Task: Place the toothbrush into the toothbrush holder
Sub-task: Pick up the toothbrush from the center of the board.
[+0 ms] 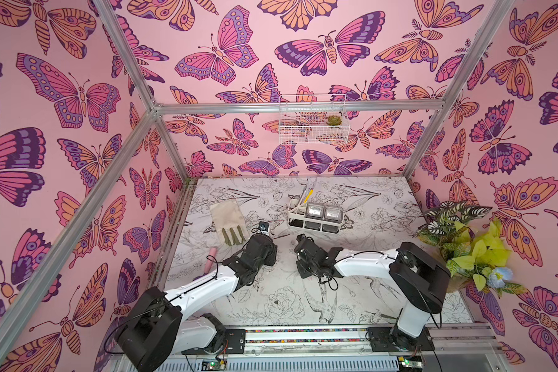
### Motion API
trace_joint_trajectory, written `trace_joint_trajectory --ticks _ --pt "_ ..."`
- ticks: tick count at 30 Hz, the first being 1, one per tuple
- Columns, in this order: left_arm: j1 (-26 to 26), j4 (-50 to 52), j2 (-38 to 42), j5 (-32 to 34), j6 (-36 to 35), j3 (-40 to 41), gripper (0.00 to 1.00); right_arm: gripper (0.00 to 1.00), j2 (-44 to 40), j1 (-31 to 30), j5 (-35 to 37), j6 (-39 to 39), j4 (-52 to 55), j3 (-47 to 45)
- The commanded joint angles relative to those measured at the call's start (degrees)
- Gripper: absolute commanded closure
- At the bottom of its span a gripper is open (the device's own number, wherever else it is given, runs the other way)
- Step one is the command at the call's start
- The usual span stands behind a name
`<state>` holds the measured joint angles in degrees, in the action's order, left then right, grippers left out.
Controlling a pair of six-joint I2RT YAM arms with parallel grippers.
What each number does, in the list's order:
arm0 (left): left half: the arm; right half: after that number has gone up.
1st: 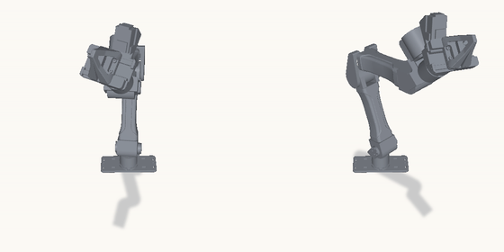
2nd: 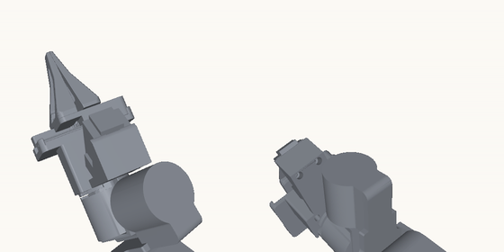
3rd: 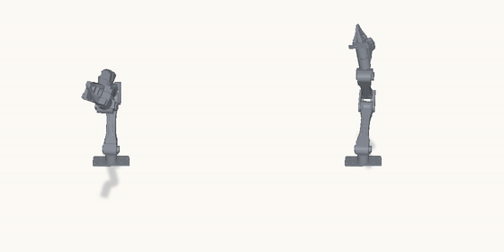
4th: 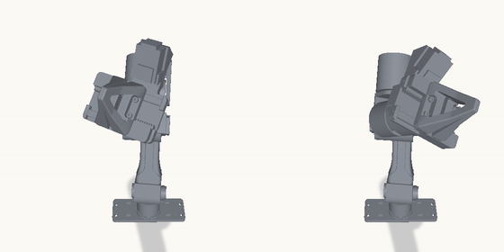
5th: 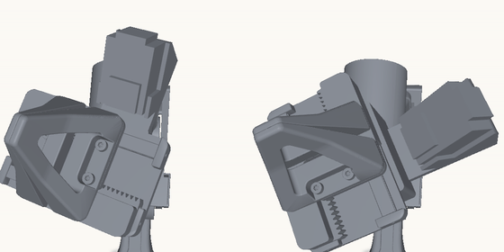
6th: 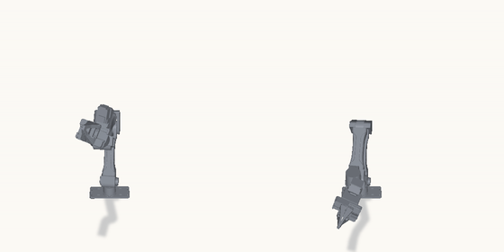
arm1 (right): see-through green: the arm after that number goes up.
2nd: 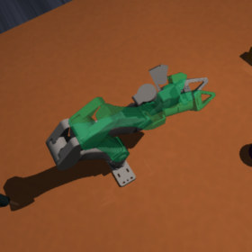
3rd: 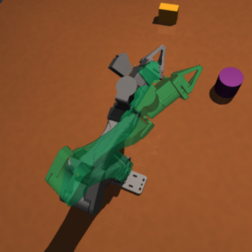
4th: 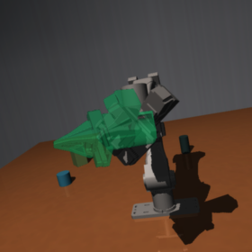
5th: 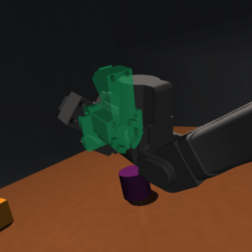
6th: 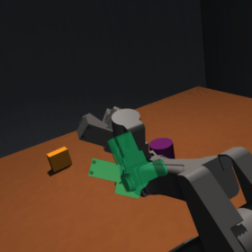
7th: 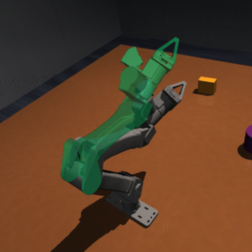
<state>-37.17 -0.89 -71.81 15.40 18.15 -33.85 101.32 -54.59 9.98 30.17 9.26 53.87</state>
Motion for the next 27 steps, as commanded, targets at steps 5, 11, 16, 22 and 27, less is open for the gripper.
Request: trace_joint_trajectory --ticks 5,11,16,22,27 --pt "0.7 1.3 -6.7 -12.4 8.0 -4.6 0.39 0.93 -1.9 -0.5 1.8 0.1 3.2 -2.3" --pt "0.7 -0.4 -10.6 -20.1 13.2 -7.5 0.39 0.92 -5.1 -0.5 0.6 0.0 0.3 -3.5" --pt "0.7 -1.4 -12.8 -21.0 15.7 -9.1 0.39 0.92 -8.0 -0.5 0.9 0.0 0.2 -3.9" --pt "0.8 -5.8 -16.1 -25.7 19.7 -10.0 0.43 0.92 -10.6 -0.5 0.0 -0.4 -0.2 -4.4" --pt "1.1 -9.5 -18.1 -27.5 22.2 -10.4 0.51 0.91 -13.5 -0.5 -0.3 -0.3 -0.8 -5.2"
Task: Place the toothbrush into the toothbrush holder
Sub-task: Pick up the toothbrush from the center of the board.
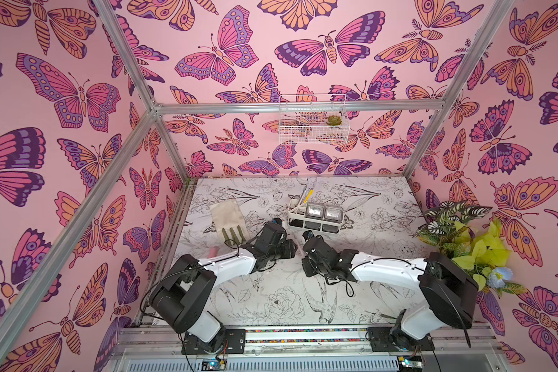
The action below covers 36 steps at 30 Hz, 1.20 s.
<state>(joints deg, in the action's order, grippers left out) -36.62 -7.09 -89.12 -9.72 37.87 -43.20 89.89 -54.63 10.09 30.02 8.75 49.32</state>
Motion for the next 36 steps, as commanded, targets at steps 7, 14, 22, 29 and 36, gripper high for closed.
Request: trace_joint_trajectory --ticks 7,14,22,29,36 --pt "0.7 -5.3 -0.9 -3.7 2.9 -1.7 0.56 0.91 -2.6 -0.5 -0.9 -0.1 -0.6 -1.4" --pt "0.7 -5.5 -0.3 -4.1 3.1 -1.0 0.58 0.91 -3.9 -0.5 0.0 -0.2 -0.1 -1.5" --pt "0.8 -6.9 -2.7 -5.1 4.3 -2.2 0.59 0.91 -5.4 -0.5 -0.8 -0.3 -0.7 -1.9" --pt "1.4 -7.4 -4.2 -4.8 2.7 -3.8 0.65 0.90 -5.7 -0.5 -1.3 -0.2 -1.2 -2.4" --pt "1.6 -7.5 -6.9 -6.2 3.0 -5.4 0.67 0.90 -5.9 -0.5 -1.4 -0.3 -1.4 -2.5"
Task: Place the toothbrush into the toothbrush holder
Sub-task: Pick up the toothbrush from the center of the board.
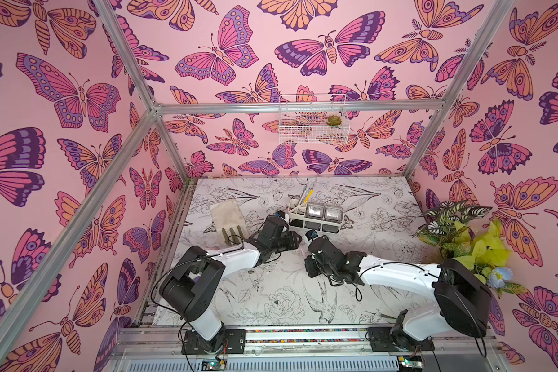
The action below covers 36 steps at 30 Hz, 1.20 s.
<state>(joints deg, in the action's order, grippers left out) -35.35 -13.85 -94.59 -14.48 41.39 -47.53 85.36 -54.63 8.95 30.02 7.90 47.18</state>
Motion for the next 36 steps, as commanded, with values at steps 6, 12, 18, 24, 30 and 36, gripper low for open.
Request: trace_joint_trajectory --ticks 6,12,18,24,30,36 --pt "0.6 -1.9 -2.9 -2.0 -0.1 -1.5 0.75 0.90 -1.0 -0.5 -0.4 -0.1 -0.9 -0.4" --pt "0.8 -3.0 -2.5 -2.0 -0.9 -1.3 0.93 0.90 0.0 -0.5 -0.4 0.0 -1.0 -0.3" --pt "1.0 -3.9 -2.6 -2.6 -0.5 -1.1 0.97 0.90 0.5 -0.5 -0.5 0.2 -1.0 -0.3" --pt "1.2 -4.7 -2.3 -2.9 -0.7 -0.6 1.00 0.87 -0.1 -0.5 -0.9 -0.4 -1.2 -0.8" --pt "1.2 -5.3 0.0 -2.9 -2.5 0.2 1.00 0.75 -0.8 -0.5 -2.7 -0.3 -0.7 -0.6" --pt "1.3 -3.1 3.3 -1.0 -5.4 0.4 1.00 0.63 -3.5 -0.5 -2.4 -0.2 -1.2 -2.8"
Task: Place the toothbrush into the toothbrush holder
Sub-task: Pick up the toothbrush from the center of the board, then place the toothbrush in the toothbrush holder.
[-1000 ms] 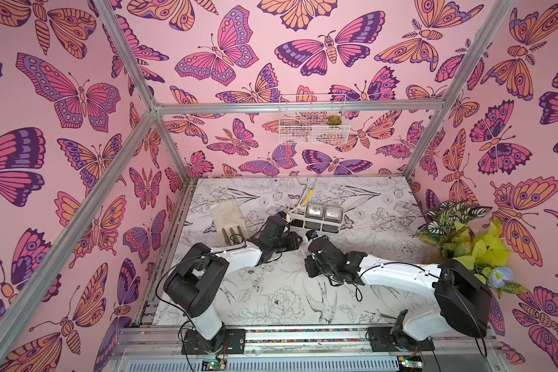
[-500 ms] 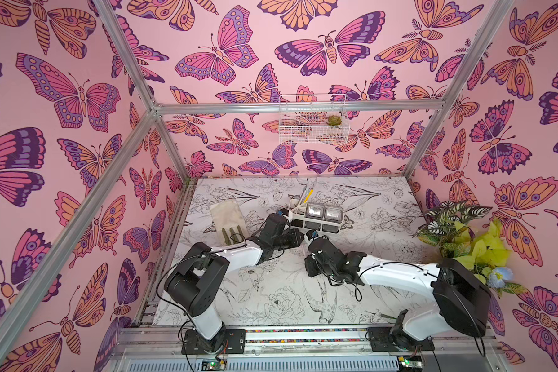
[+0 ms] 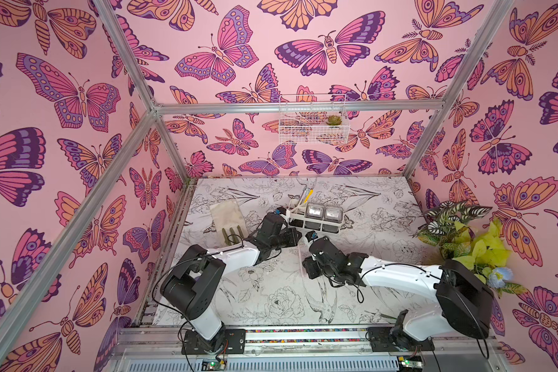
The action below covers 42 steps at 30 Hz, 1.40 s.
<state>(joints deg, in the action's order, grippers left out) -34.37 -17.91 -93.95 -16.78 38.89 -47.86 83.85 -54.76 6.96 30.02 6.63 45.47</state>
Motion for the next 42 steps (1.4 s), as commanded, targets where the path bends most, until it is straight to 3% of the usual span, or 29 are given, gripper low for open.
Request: trace_joint_trajectory --ticks 1,17,34,42 --pt "0.4 1.4 3.1 1.4 -3.2 0.6 1.00 0.62 -2.4 -0.3 -0.4 -0.1 -0.1 -1.5" --pt "0.0 3.5 7.9 3.5 -3.6 1.2 1.00 0.53 -12.5 -0.3 3.7 0.9 2.0 -7.3" --pt "-1.1 7.8 15.5 8.0 -13.0 -2.0 1.00 0.39 -20.2 0.6 14.6 0.1 11.2 -10.2" --pt "-1.1 11.8 16.2 9.9 -18.9 -7.9 1.00 0.35 -25.4 5.1 13.7 -0.3 11.0 -14.4"
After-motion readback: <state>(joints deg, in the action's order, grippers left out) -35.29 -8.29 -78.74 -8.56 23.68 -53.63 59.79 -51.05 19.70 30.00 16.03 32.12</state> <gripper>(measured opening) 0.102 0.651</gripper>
